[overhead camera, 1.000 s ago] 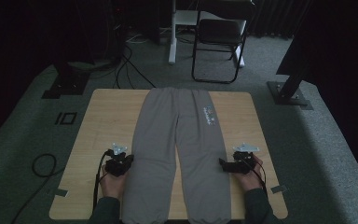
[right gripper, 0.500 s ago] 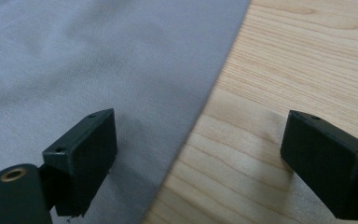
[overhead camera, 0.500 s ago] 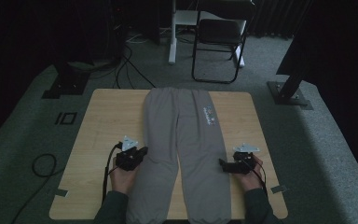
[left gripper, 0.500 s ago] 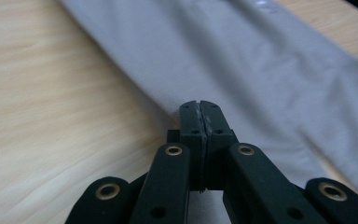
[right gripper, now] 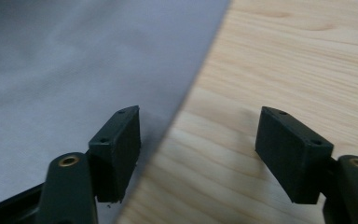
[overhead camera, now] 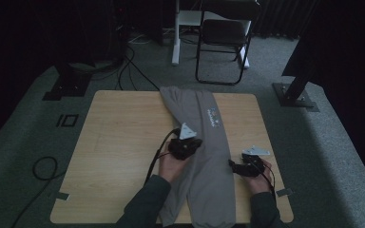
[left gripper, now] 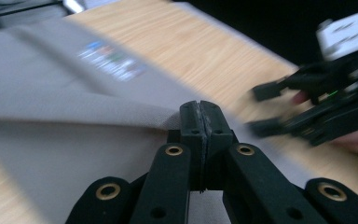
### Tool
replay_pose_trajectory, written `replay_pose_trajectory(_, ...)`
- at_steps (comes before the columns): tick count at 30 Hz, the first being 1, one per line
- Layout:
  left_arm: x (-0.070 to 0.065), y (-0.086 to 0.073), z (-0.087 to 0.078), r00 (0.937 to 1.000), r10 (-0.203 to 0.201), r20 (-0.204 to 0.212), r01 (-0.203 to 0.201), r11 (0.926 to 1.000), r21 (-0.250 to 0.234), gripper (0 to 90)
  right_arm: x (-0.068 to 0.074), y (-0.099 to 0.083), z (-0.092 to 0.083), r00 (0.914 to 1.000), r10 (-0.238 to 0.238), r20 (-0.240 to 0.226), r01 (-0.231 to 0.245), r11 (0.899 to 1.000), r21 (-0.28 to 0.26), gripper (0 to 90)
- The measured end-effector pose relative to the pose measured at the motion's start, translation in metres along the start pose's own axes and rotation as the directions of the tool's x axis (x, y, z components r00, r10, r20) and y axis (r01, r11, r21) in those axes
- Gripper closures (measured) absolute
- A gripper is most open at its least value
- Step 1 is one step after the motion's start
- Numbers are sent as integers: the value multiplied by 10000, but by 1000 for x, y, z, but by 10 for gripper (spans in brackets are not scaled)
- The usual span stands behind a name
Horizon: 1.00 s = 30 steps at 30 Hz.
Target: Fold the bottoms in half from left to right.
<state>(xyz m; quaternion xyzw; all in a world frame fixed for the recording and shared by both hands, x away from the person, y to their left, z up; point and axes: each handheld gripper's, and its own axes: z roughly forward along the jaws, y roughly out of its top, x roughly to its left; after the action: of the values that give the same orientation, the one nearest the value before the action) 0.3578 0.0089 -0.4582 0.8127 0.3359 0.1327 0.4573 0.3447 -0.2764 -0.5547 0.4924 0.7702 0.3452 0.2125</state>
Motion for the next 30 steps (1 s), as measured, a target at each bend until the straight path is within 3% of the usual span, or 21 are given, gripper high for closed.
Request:
replay_pose_trajectory(1,-5,6,7,9996,-13,277,16,10000,-94,900,0,0,0,10000,0,0,0,10000,0,317)
replay_pose_trajectory(2,-13,14,14,9989,-8,479,15,9999,-130,900,-7,-1,-5,9992,375,168,-371,9990,-233,330)
replay_pose_trajectory(6,-41,32,45,9922,124,1244,-94,9996,-251,900,-15,-2,-10,9941,971,490,-943,9940,-551,342)
replay_pose_trajectory(9,-47,33,58,9885,23,1515,0,9999,-154,900,-18,-3,-11,9896,1217,763,-1173,9913,-596,342)
replay_pose_trajectory(11,-46,28,77,9845,-157,1746,141,9998,102,883,-20,-4,-12,9842,1383,1102,-1324,9894,-592,342)
replay_pose_trajectory(13,-42,26,78,9822,-269,1862,261,9996,65,829,-21,-4,-13,9835,1409,1131,-1348,9890,-601,344)
replay_pose_trajectory(14,-40,24,76,9813,-334,1894,343,9994,-12,755,-20,-4,-14,9844,1336,1147,-1267,9898,-655,352)
replay_pose_trajectory(15,-34,22,73,9823,-311,1848,329,9994,-71,755,-20,-4,-14,9844,1336,1147,-1267,9898,-655,352)
replay_pose_trajectory(17,-19,16,63,9904,-396,1322,404,9992,-37,741,-17,-3,-14,9868,1104,1185,-1025,9922,-711,353)
replay_pose_trajectory(20,5,2,52,9960,-627,639,612,9978,258,738,-11,2,-13,9903,1071,881,-1000,9917,-812,362)
replay_pose_trajectory(21,12,-5,50,9977,-609,314,597,9975,390,737,-2,7,-12,9944,731,761,-662,9938,-897,375)
replay_pose_trajectory(22,18,-13,49,9979,-648,73,643,9962,584,737,-2,7,-12,9944,731,761,-662,9938,-897,375)
replay_pose_trajectory(23,24,-21,48,9973,-725,-137,734,9941,795,735,9,14,-10,9980,297,553,-241,9947,-995,379)
replay_pose_trajectory(25,33,-36,50,9940,-1050,-303,1078,9872,1175,734,12,17,-9,9985,122,539,-67,9948,-1013,387)
replay_pose_trajectory(26,36,-43,51,9922,-1211,-286,1238,9835,1318,721,23,24,-3,9993,-210,317,237,9957,-896,392)
replay_pose_trajectory(27,36,-48,53,9915,-1276,-241,1297,9814,1417,721,23,24,-3,9993,-210,317,237,9957,-896,392)
replay_pose_trajectory(30,30,-59,59,9962,-803,-330,852,9772,1943,710,32,29,9,9993,-383,38,385,9973,-631,423)
